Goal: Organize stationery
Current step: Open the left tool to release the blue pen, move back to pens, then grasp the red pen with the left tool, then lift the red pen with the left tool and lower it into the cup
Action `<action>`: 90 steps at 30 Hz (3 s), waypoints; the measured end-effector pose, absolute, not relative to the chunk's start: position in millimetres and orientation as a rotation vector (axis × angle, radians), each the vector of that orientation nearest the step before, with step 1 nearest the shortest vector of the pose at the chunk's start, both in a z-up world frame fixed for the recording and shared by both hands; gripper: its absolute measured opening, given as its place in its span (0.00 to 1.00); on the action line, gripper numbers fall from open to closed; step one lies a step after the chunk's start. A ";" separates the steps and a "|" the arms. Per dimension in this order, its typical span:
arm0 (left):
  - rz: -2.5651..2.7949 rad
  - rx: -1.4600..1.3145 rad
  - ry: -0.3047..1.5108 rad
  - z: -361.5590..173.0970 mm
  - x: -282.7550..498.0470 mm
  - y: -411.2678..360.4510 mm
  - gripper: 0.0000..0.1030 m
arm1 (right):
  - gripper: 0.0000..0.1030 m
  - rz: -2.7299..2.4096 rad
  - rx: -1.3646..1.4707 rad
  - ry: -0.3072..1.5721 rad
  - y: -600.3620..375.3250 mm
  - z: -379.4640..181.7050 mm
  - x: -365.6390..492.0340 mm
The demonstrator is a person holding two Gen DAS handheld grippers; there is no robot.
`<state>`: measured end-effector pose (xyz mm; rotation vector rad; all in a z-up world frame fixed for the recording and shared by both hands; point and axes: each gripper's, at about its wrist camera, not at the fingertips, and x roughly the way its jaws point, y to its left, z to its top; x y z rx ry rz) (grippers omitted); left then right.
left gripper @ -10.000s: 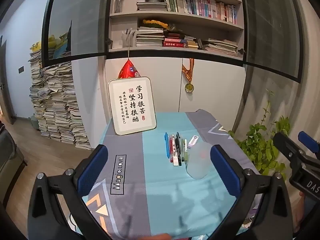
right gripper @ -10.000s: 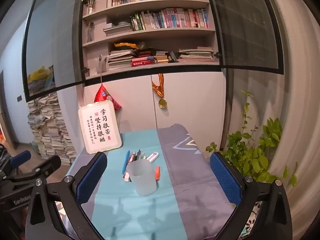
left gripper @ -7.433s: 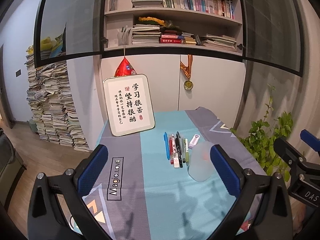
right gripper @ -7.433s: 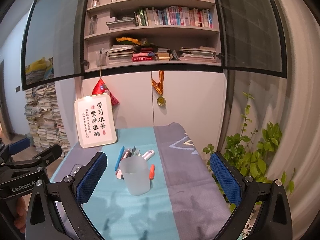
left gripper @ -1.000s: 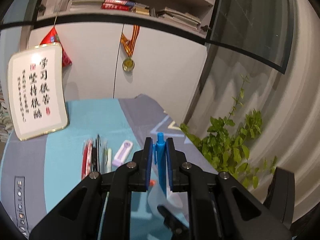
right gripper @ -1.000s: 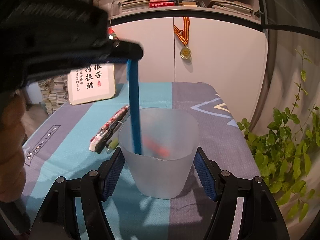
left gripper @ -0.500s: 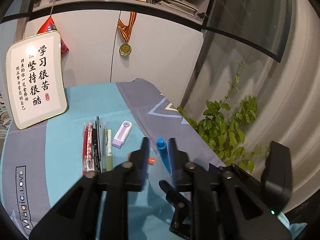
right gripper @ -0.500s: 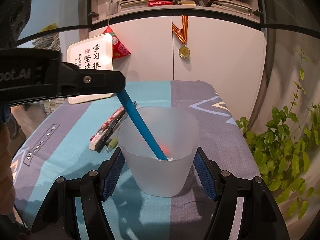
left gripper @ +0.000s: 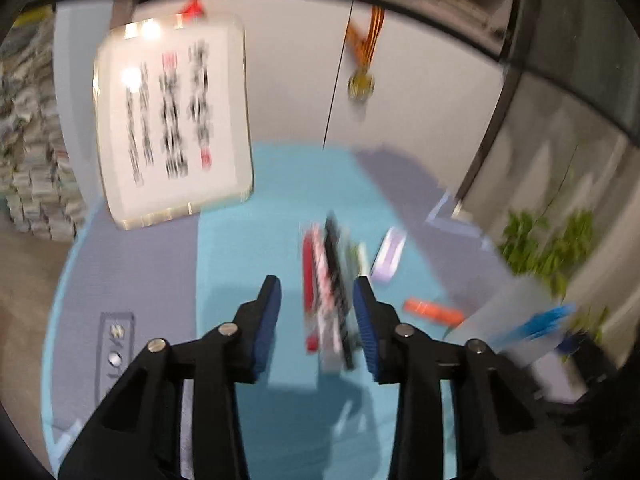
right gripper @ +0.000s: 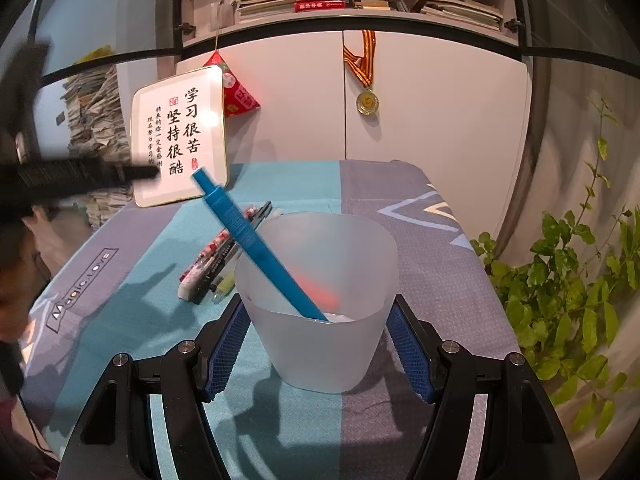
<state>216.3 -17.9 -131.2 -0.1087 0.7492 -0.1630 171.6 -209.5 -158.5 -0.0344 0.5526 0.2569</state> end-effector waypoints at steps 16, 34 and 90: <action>-0.179 -0.013 0.864 -183.5 232.6 -21.0 0.17 | 0.69 0.257 -0.036 0.558 -208.9 -157.5 172.5; -0.157 -0.031 0.943 -186.2 211.3 -6.6 0.07 | 0.69 0.248 -0.036 0.567 -208.8 -157.0 171.2; -0.243 0.142 0.636 -60.8 198.2 -47.4 0.08 | 0.69 0.266 -0.015 0.570 -207.6 -154.5 168.2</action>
